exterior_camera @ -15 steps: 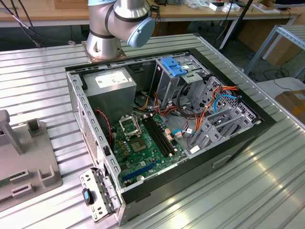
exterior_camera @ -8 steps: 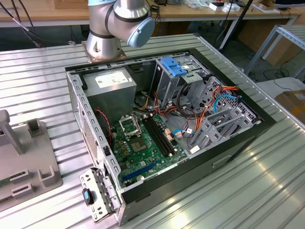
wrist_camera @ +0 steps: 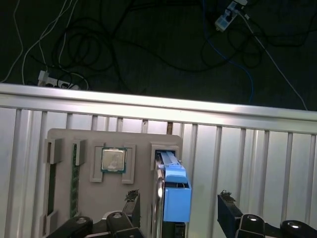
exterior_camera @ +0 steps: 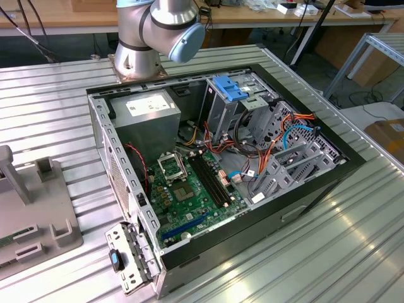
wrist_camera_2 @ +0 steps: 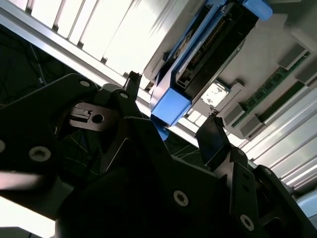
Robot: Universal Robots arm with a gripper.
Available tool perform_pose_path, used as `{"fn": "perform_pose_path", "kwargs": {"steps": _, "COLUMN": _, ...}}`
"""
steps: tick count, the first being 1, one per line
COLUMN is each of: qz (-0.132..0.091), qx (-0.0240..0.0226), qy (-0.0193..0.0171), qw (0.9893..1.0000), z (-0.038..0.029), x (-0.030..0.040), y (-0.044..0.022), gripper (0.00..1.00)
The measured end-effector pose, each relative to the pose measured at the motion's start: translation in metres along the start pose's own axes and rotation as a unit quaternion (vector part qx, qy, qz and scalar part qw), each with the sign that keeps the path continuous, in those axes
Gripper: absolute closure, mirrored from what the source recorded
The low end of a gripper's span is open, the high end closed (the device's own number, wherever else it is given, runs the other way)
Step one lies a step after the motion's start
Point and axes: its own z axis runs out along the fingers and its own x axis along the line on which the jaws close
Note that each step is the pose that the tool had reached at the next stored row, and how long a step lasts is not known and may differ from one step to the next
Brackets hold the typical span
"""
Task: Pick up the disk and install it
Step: 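Pick up the disk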
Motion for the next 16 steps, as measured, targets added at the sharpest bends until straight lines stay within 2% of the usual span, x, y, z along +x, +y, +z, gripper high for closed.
{"fn": "perform_pose_path", "kwargs": {"steps": 4, "qz": 0.0, "qx": -0.0001, "qy": 0.0, "qw": 1.0, "z": 0.0014, "x": 0.0001, "y": 0.0, "gripper": 0.28}}
{"fn": "perform_pose_path", "kwargs": {"steps": 5, "qz": 0.0, "qx": 0.0001, "qy": 0.0, "qw": 1.0, "z": 0.0039, "x": 0.0002, "y": -0.0001, "gripper": 0.28}}
{"fn": "perform_pose_path", "kwargs": {"steps": 6, "qz": 0.0, "qx": 0.0, "qy": 0.0, "qw": 1.0, "z": 0.0095, "x": 0.0005, "y": -0.0002, "gripper": 0.28}}
{"fn": "perform_pose_path", "kwargs": {"steps": 16, "qz": 0.0, "qx": 0.0, "qy": 0.0, "qw": 1.0, "z": 0.0105, "x": 0.0005, "y": -0.0002, "gripper": 0.28}}
